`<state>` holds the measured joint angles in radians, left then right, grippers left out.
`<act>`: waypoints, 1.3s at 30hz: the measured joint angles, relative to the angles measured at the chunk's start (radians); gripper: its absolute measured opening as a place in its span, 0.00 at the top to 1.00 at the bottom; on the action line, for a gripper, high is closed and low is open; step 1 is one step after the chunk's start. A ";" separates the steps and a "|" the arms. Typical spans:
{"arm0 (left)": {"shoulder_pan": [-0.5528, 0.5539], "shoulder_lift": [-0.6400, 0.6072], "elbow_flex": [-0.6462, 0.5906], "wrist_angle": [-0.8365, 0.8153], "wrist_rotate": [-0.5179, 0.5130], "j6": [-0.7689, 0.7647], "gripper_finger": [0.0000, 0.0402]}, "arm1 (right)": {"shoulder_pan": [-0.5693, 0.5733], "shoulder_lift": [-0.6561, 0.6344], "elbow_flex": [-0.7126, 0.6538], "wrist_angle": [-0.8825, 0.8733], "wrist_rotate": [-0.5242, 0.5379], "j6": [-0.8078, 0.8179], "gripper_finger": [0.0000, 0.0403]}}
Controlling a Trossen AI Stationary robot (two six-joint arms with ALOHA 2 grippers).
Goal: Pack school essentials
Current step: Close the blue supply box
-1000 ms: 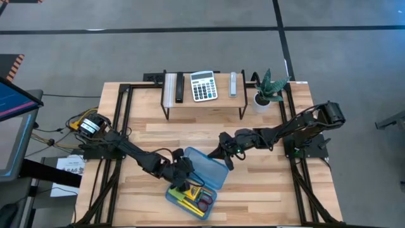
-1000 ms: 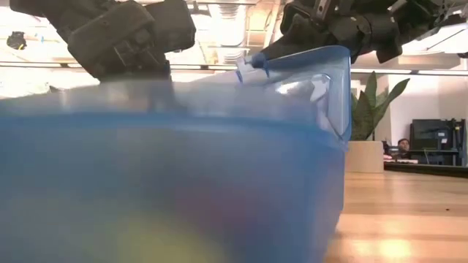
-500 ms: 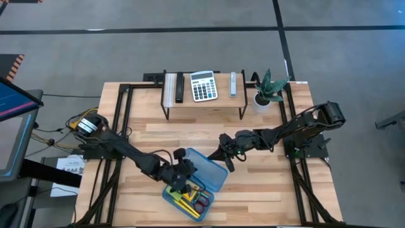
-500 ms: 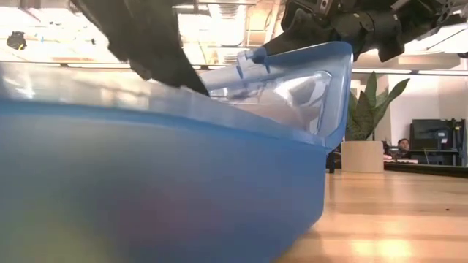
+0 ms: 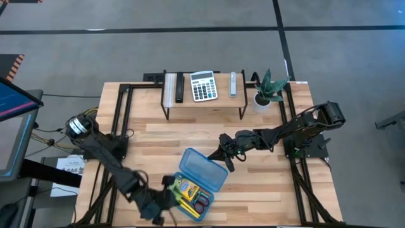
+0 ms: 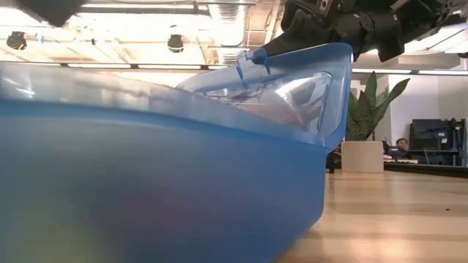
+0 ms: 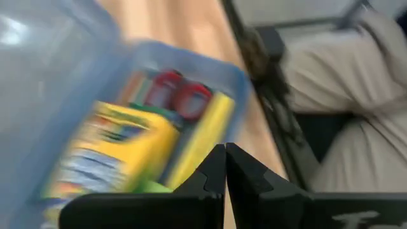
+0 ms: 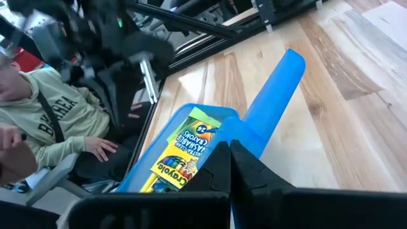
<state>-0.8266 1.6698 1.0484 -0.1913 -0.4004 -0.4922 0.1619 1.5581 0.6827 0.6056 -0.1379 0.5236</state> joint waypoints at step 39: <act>0.234 0.229 -0.002 0.088 -0.066 -0.051 1.00 | 0.047 0.000 0.046 0.018 -0.047 -0.007 0.98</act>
<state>-0.5924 1.8992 1.0466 -0.1032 -0.4661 -0.5432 0.2089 1.5585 0.7282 0.6239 -0.1847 0.5161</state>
